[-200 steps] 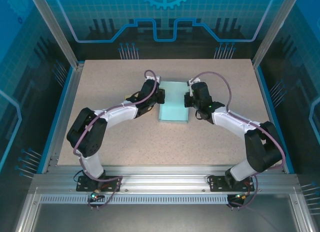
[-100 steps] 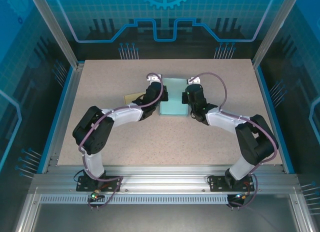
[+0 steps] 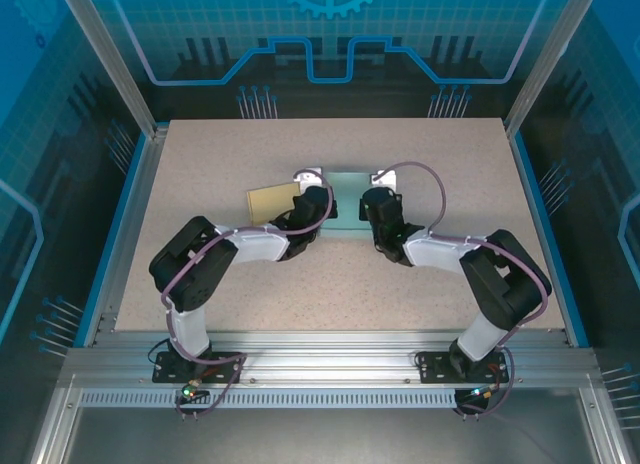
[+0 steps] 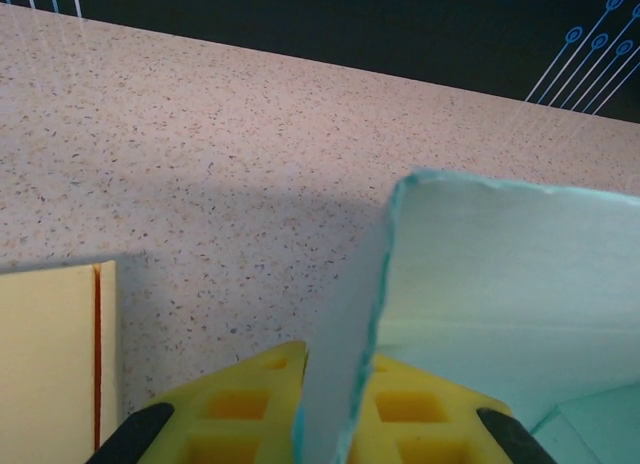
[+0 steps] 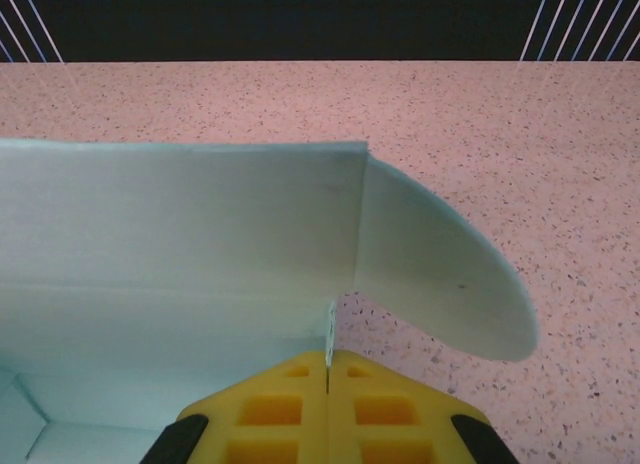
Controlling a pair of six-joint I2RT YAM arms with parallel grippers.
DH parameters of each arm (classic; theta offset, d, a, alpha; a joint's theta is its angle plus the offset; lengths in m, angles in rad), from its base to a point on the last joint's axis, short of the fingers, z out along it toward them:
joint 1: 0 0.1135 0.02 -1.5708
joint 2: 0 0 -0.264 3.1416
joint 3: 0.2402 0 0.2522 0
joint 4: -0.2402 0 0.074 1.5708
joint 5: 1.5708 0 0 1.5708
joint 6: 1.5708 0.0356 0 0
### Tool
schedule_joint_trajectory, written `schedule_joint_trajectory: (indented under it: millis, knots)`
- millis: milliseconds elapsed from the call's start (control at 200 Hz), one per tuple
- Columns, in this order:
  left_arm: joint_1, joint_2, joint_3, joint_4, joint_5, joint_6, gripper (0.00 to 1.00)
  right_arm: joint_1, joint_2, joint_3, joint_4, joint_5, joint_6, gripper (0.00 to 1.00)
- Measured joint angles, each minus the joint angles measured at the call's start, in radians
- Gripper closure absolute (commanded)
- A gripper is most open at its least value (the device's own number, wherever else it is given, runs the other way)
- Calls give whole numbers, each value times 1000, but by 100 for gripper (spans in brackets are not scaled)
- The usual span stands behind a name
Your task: Fold the paper box
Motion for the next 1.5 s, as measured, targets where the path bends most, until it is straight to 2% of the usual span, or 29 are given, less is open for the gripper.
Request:
schedule_joint_trajectory:
  millis: [165, 230, 425, 505, 595, 665, 825, 915, 1031, 1151, 1266, 1381, 1501]
  knots:
    - [-23, -31, -95, 53, 0, -26, 84, 44, -20, -85, 51, 28, 23, 100]
    - [-31, -53, -133, 71, 3, -36, 80, 59, -35, -113, 64, 34, 34, 100]
    - [-50, -95, -240, 130, 67, -70, 59, 93, -50, -156, 68, 48, 67, 100]
    - [-60, -129, -299, 146, 108, -71, 45, 106, -52, -175, 68, 42, 74, 100]
    - [-68, -189, -356, 153, 133, -65, 35, 117, -53, -190, 65, 40, 83, 100]
    - [-72, -252, -396, 154, 147, -51, 19, 117, -53, -194, 64, 40, 87, 100]
    - [-83, -392, -462, 132, 167, -58, 16, 117, -64, -211, 64, 40, 90, 98]
    - [-107, -463, -483, 65, 161, -72, 16, 118, -79, -231, 61, 39, 93, 89]
    - [-157, -606, -492, -114, 98, -97, 16, 126, -103, -251, 27, 26, 91, 75]
    - [-192, -786, -491, -300, 29, -112, 17, 146, -135, -264, -26, 22, 89, 52]
    - [-192, -909, -482, -438, -28, -122, 14, 163, -203, -281, -77, 15, 81, 38]
    - [-192, -920, -420, -561, -53, -102, 1, 182, -311, -290, -162, 2, 79, 27]
    - [-188, -856, -282, -682, -73, -60, 1, 199, -479, -281, -314, -22, 78, 8]
